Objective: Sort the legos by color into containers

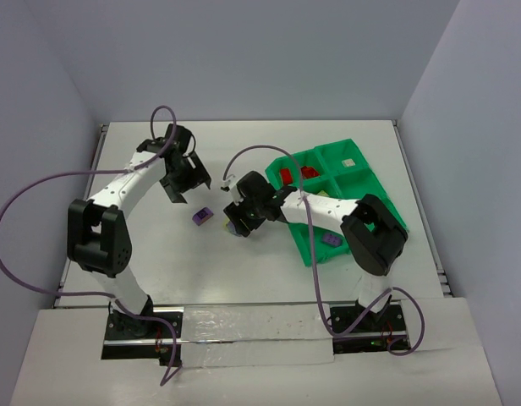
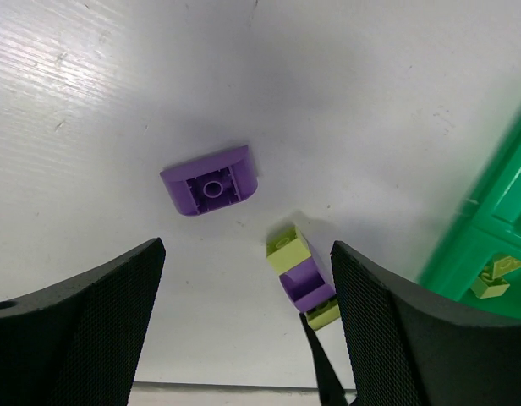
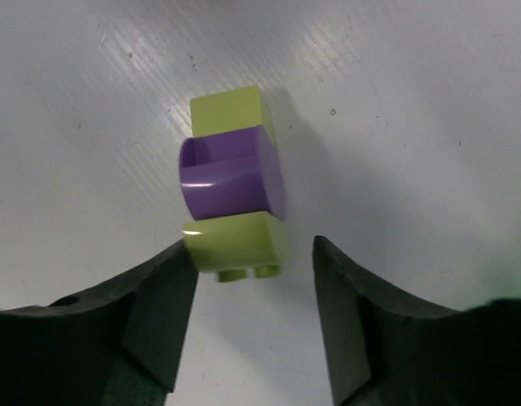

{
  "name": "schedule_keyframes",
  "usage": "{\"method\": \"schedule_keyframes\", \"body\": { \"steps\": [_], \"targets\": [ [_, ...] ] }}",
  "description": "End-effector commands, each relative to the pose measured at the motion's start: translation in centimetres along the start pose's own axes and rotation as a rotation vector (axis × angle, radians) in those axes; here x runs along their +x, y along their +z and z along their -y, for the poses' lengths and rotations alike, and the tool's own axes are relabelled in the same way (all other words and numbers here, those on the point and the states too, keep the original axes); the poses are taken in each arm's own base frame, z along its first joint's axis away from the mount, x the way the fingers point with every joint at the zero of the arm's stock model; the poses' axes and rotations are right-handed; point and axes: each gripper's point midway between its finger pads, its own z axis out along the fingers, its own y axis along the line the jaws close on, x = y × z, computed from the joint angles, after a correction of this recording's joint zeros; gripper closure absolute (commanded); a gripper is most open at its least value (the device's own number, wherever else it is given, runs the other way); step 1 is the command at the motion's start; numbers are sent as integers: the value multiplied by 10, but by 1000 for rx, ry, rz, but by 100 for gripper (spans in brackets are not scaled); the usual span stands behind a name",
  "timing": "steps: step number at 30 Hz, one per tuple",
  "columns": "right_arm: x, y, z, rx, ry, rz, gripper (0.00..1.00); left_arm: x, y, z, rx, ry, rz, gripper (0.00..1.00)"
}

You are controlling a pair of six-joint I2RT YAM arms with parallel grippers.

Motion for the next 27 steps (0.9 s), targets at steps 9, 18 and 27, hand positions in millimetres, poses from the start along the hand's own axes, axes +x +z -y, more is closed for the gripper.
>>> {"method": "schedule_keyframes", "body": {
  "steps": [9,18,27],
  "targets": [
    [-32,-21,-9,-19,36,121,83,-24,-43,-8,99,-32,64,14],
    [-63,-92,-30,-341,241,226,93,-33,-78,2,246,86,145,16],
    [-99,-173,-18,-762,496,439,93,-11,-138,49,723,235,243,17]
  ]
}}
